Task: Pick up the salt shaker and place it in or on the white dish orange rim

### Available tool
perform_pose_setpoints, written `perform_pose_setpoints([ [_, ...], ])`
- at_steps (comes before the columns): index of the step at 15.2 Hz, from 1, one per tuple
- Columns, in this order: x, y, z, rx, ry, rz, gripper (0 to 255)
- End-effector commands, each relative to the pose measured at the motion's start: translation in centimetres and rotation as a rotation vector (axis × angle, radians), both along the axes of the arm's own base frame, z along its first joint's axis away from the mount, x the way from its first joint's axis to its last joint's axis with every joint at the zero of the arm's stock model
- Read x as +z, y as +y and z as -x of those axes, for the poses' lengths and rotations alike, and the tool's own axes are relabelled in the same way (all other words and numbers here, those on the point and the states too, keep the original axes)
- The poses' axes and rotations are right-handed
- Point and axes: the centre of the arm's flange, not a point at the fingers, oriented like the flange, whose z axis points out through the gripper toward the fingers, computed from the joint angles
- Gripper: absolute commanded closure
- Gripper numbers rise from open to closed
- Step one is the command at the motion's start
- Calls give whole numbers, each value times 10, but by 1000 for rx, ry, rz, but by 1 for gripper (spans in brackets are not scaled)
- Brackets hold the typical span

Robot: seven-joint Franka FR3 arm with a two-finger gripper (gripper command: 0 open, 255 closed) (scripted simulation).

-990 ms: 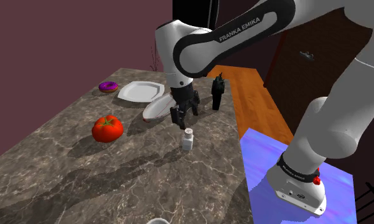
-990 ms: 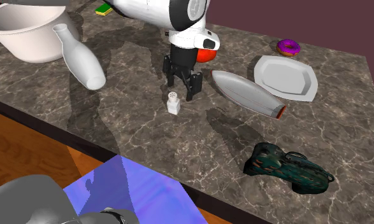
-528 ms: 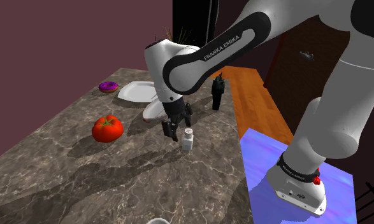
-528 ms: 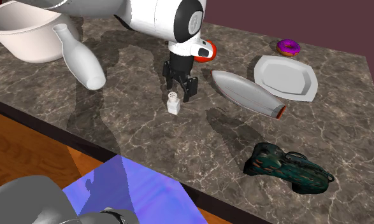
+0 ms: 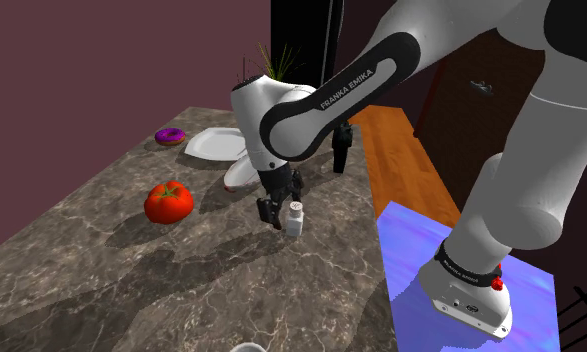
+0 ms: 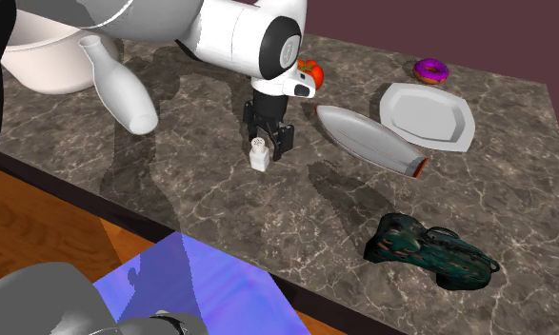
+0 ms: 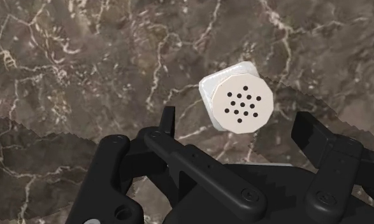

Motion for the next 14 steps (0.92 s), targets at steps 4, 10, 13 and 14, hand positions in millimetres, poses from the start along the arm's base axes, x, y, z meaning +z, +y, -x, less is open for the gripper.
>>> perform_pose_setpoints([
  [4, 0, 0, 0, 0, 0, 0, 255],
  [10, 0, 0, 0, 0, 0, 0, 255],
  [13, 0, 0, 0, 0, 0, 0, 255],
  [14, 5, 0, 0, 0, 0, 0, 255],
])
